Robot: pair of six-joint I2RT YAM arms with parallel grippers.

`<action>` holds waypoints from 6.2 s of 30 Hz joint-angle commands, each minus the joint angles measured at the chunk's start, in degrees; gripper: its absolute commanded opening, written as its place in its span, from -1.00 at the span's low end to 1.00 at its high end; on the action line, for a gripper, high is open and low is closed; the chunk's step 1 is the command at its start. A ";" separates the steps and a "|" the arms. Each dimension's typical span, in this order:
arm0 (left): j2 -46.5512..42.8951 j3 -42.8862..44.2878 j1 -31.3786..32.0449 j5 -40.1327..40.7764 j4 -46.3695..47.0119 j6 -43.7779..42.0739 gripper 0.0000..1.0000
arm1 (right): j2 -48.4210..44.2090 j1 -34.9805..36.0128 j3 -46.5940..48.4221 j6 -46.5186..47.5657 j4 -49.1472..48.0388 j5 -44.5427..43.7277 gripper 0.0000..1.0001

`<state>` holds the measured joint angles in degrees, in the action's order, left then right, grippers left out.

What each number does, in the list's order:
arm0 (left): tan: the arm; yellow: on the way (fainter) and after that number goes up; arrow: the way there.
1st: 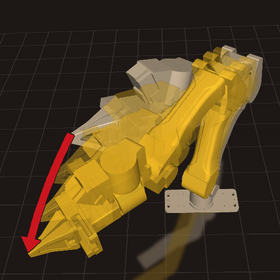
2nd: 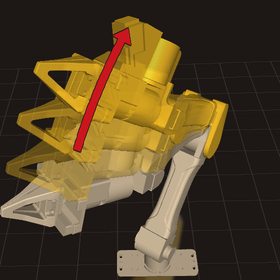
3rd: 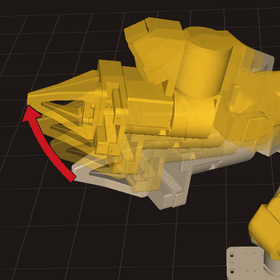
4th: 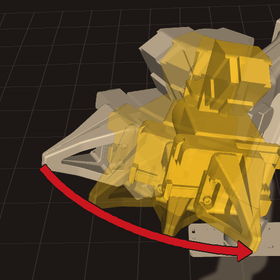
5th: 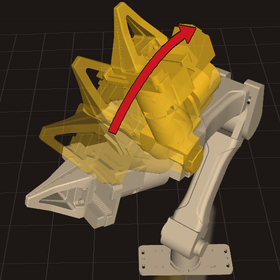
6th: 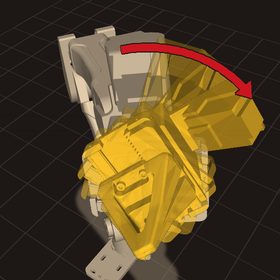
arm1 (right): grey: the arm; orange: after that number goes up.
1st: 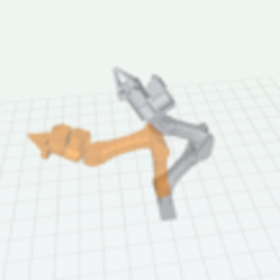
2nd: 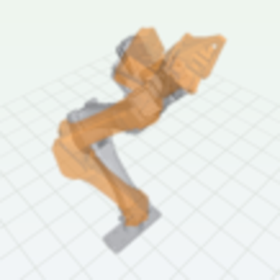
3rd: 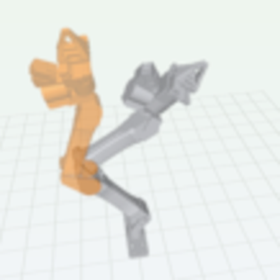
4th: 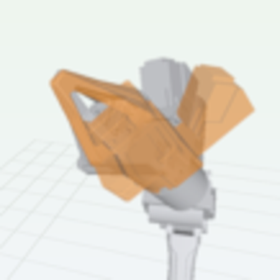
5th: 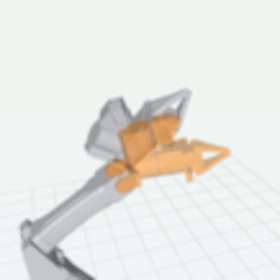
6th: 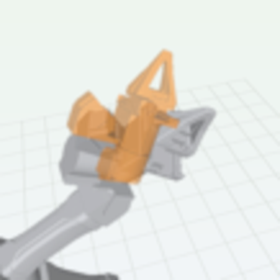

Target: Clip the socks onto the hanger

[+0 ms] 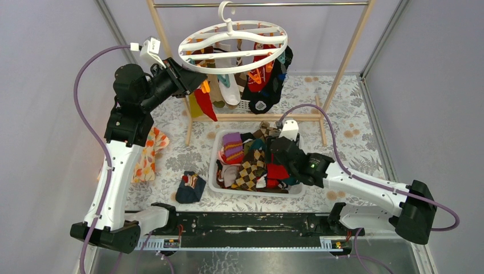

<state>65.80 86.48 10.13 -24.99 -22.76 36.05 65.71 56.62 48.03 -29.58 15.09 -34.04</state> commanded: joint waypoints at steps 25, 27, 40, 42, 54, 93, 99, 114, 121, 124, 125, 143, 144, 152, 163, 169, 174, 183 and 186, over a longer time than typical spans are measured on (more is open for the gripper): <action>-1.46 0.51 0.06 -0.71 2.01 -1.23 -0.88 | -7.05 -6.00 4.17 0.26 -1.57 11.59 -1.00; -1.40 0.43 0.06 -0.84 2.22 -1.12 -0.88 | -6.97 -6.01 4.66 -0.59 0.11 11.72 -0.79; -1.47 0.31 0.05 -1.02 2.66 -0.63 -0.88 | 10.02 -6.02 4.27 -4.49 -1.12 5.62 -0.21; -1.47 0.46 0.06 -1.04 2.60 -0.68 -0.88 | 10.08 -5.95 4.26 -4.41 -1.72 4.70 -0.50; -1.56 0.77 0.06 -1.10 2.48 -0.52 -0.88 | -4.32 -6.00 7.29 -2.22 3.41 8.53 -1.00; -1.81 0.53 0.03 -0.58 3.91 0.70 -0.89 | -11.45 -22.62 -16.54 -25.34 -34.66 55.83 -0.05; -2.03 -0.13 0.09 -0.58 4.22 0.84 -0.89 | -7.90 -22.68 -12.05 -23.19 -30.06 57.88 0.24; -2.49 -0.61 0.06 -0.89 4.13 0.60 -0.89 | -0.09 -22.62 -1.65 -14.04 -13.41 56.84 -0.29; -2.03 0.22 0.04 -1.45 4.15 0.90 -0.89 | -5.49 -22.69 -1.03 -15.49 -29.00 60.73 -1.00; -1.67 0.99 0.06 -2.36 4.35 1.82 -0.89 | -5.87 -22.61 -1.73 -19.51 -42.74 67.47 -1.00; -1.43 1.28 0.06 -2.74 4.39 2.09 -0.89 | -5.17 -22.68 -2.05 -21.87 -48.33 69.33 -1.00; -0.28 -0.83 -0.02 -14.47 12.40 12.42 -0.92 | 20.73 -18.32 6.65 -46.47 -107.46 73.41 -1.00; -0.36 -1.05 -0.02 -14.89 12.63 12.58 -0.92 | 22.80 -17.92 8.07 -46.37 -109.10 73.27 -1.00; -1.02 -3.27 -0.35 -17.55 14.88 14.36 -0.93 | 31.05 -16.80 16.53 -43.43 -113.44 73.73 -1.00; -0.41 -4.38 -0.73 -20.54 17.72 16.72 -0.98 | 33.49 -16.84 20.74 -41.37 -113.44 76.55 -1.00; -0.85 -5.76 -0.75 -21.44 19.19 17.53 -0.99 | 35.80 -16.85 23.40 -43.43 -113.53 75.31 -1.00; -0.66 -5.53 -0.90 -22.48 19.68 17.43 -1.00 | 36.06 -16.81 25.02 -44.26 -113.53 75.20 -1.00; -0.80 -6.25 -1.10 -23.38 19.91 17.43 -1.00 | 36.15 -17.13 25.53 -45.39 -113.53 73.85 -1.00; -0.97 -6.33 -1.06 -23.82 19.94 17.40 -1.00 | 36.19 -17.55 25.53 -45.81 -113.53 73.09 -1.00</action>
<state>65.91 80.73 9.23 -45.32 -6.00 53.01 102.50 39.38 70.65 -74.46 -90.70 40.97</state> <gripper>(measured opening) 0.293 0.025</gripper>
